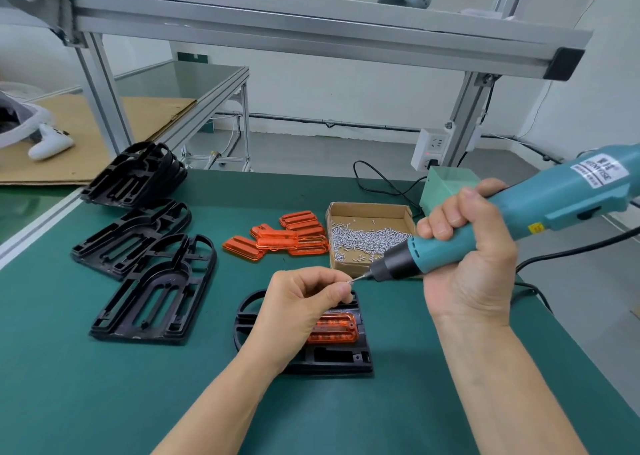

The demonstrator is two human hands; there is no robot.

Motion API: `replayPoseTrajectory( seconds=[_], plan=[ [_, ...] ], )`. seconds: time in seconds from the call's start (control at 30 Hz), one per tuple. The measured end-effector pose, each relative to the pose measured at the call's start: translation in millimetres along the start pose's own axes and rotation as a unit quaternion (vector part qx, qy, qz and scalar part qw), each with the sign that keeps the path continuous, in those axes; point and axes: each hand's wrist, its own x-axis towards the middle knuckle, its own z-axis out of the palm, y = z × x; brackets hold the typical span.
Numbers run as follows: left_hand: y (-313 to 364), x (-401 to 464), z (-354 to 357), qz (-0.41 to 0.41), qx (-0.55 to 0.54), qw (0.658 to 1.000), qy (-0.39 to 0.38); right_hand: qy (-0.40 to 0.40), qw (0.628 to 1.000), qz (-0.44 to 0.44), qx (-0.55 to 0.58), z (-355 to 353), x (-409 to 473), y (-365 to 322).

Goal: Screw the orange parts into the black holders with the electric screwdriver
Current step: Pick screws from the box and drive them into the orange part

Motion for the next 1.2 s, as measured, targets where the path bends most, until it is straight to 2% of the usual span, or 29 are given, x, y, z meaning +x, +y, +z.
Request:
replayPoseTrajectory(
  seconds=[0.17, 0.37, 0.67, 0.73, 0.87, 0.93, 1.07, 1.2],
  plan=[
    [-2.2, 0.0, -0.9, 0.018, 0.071, 0.997, -0.004, -0.016, 1.0, 0.0, -0.002, -4.3, -0.9, 2.5],
    [-2.5, 0.0, 1.1, 0.036, 0.095, 0.995, 0.003, -0.009, 1.0, -0.011, 0.003, -6.8, -0.8, 6.6],
    [-5.5, 1.0, -3.4, 0.008, 0.097, 0.995, 0.006, -0.006, 1.0, 0.005, -0.007, -8.3, 2.7, 12.1],
    [-5.5, 1.9, -8.3, 0.014, 0.128, 0.992, 0.001, -0.008, 1.0, 0.011, -0.017, -8.4, 4.7, 13.2],
    [-6.1, 3.9, -22.1, 0.03, 0.255, 0.966, 0.016, -0.026, 0.997, 0.042, -0.053, -11.8, 7.3, 16.1],
    [-6.0, 3.7, -22.6, 0.041, 0.32, 0.947, -0.015, -0.035, 0.994, 0.063, -0.079, -14.8, 7.6, 19.0],
    [-10.4, 1.7, -15.6, 0.063, 0.444, 0.886, -0.115, -0.053, 0.987, 0.089, -0.12, -20.3, 6.8, 25.5],
    [-13.7, 3.0, -14.4, 0.07, 0.482, 0.862, -0.143, -0.068, 0.982, 0.095, -0.15, -22.6, 6.4, 29.8]
  ],
)
